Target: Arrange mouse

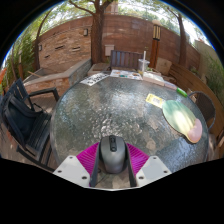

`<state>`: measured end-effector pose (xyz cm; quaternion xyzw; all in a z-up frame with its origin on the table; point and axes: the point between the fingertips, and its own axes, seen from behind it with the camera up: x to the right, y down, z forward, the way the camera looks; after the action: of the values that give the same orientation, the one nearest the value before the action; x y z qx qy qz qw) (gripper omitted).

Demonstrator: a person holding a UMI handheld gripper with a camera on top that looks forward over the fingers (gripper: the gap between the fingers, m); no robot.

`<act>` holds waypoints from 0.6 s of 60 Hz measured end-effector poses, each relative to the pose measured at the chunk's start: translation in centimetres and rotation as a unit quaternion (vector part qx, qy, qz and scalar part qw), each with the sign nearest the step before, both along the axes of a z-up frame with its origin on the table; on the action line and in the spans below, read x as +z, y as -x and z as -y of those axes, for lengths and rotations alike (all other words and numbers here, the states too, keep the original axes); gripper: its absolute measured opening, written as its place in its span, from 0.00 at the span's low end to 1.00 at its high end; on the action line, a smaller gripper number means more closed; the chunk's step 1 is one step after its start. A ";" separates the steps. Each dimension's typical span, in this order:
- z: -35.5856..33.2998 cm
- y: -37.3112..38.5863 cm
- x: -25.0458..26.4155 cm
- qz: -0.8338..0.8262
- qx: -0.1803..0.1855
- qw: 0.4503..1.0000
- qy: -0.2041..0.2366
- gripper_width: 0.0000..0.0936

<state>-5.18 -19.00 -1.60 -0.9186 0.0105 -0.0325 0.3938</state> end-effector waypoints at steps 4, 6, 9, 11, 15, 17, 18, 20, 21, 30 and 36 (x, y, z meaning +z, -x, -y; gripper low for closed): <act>-0.2 -0.1 -0.3 0.005 0.015 1.000 0.004 0.45; -0.1 0.3 0.0 0.005 0.025 1.000 0.006 0.41; -0.3 0.3 -0.1 -0.001 0.037 0.999 0.010 0.39; -0.3 0.5 0.3 -0.005 0.045 0.999 0.009 0.38; -1.3 0.7 2.6 -0.010 0.067 0.998 -0.010 0.38; -2.0 0.7 4.8 -0.017 0.073 0.997 -0.030 0.38; -2.4 0.8 6.0 -0.022 0.077 0.996 -0.040 0.37; -3.5 0.9 8.7 -0.033 0.085 0.994 -0.060 0.38; -4.0 0.7 10.3 -0.038 0.087 0.993 -0.073 0.38; -8.8 -5.4 24.0 -0.071 0.081 0.976 -0.189 0.37; -12.0 -13.4 26.4 -0.058 0.044 0.975 -0.210 0.37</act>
<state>8.24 -6.97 24.79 -0.8154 -0.0011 0.0409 0.5775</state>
